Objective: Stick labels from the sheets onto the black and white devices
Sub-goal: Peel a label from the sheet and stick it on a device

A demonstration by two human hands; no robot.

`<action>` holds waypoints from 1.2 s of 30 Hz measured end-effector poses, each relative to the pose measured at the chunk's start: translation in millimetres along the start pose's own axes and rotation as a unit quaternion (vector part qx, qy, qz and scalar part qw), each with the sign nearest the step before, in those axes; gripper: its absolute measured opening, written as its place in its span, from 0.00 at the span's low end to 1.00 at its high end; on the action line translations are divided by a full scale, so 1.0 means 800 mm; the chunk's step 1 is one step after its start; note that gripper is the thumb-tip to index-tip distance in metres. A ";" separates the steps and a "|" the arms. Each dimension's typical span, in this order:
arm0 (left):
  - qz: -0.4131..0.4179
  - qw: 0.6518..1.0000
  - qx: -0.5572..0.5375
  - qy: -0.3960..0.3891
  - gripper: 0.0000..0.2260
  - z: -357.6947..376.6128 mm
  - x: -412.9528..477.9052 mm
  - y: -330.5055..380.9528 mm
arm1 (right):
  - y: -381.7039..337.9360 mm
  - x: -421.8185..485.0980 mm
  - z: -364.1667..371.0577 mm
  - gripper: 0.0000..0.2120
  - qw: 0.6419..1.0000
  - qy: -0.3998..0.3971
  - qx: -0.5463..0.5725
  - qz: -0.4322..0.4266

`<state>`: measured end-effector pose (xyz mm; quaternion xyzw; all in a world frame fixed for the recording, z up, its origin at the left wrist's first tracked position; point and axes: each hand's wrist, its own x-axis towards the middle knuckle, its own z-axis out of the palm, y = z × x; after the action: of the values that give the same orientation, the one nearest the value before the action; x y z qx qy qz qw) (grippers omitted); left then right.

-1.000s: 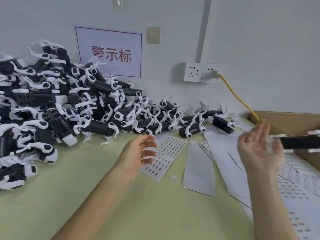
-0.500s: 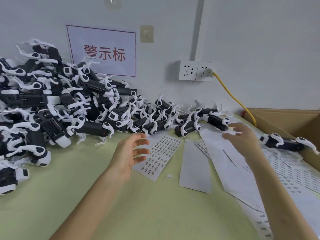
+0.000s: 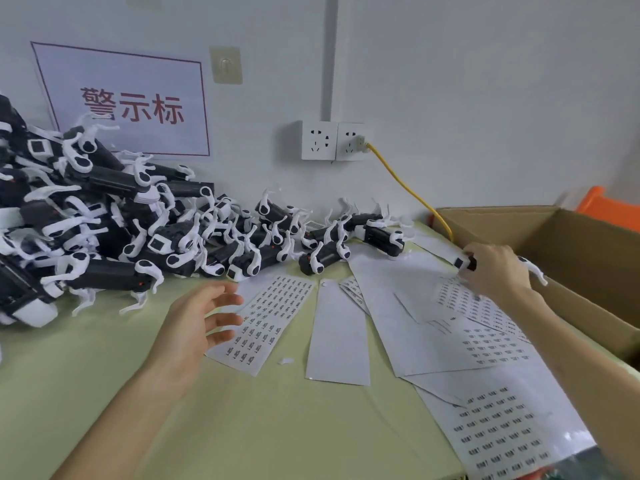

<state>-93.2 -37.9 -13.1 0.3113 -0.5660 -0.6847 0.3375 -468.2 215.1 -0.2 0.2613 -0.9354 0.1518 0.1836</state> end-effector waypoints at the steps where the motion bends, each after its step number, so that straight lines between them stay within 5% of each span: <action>1: 0.003 1.000 0.004 0.000 0.10 0.000 0.000 0.000 | -0.002 0.000 -0.005 0.04 1.000 0.006 0.007 -0.016; 4: 0.009 1.000 0.014 0.005 0.10 0.001 0.002 -0.003 | -0.001 0.009 -0.030 0.04 0.997 0.006 0.079 -0.013; 6: 0.012 1.000 0.018 0.010 0.10 0.001 0.003 -0.004 | 0.008 0.028 -0.059 0.09 0.960 0.023 0.265 0.085; 10: 0.021 1.000 0.018 0.013 0.11 -0.001 0.006 -0.006 | 0.056 0.068 -0.104 0.08 0.727 0.186 0.589 0.301; 13: 0.024 0.999 0.021 0.008 0.11 0.000 0.007 -0.007 | 0.097 0.082 -0.087 0.15 0.613 0.085 0.695 0.366; 14: 0.025 0.999 0.024 0.006 0.11 0.000 0.008 -0.007 | 0.101 0.082 -0.074 0.16 0.620 0.021 0.697 0.359; 17: 0.031 0.999 0.041 0.002 0.10 0.002 0.008 -0.010 | 0.084 0.063 -0.042 0.18 0.748 -0.133 0.580 0.294; 22: 0.034 0.998 0.052 -0.001 0.10 0.002 0.006 -0.010 | 0.004 0.034 -0.024 0.13 0.838 -0.209 0.463 0.199; 36: 0.037 0.997 0.063 0.022 0.07 0.004 0.001 0.001 | -0.293 -0.123 0.008 0.10 0.851 -0.279 0.394 -0.207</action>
<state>-96.1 -37.4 -11.8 0.3260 -0.6119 -0.6275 0.3545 -263.9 63.4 -3.2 0.5304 -0.7336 0.3866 -0.1761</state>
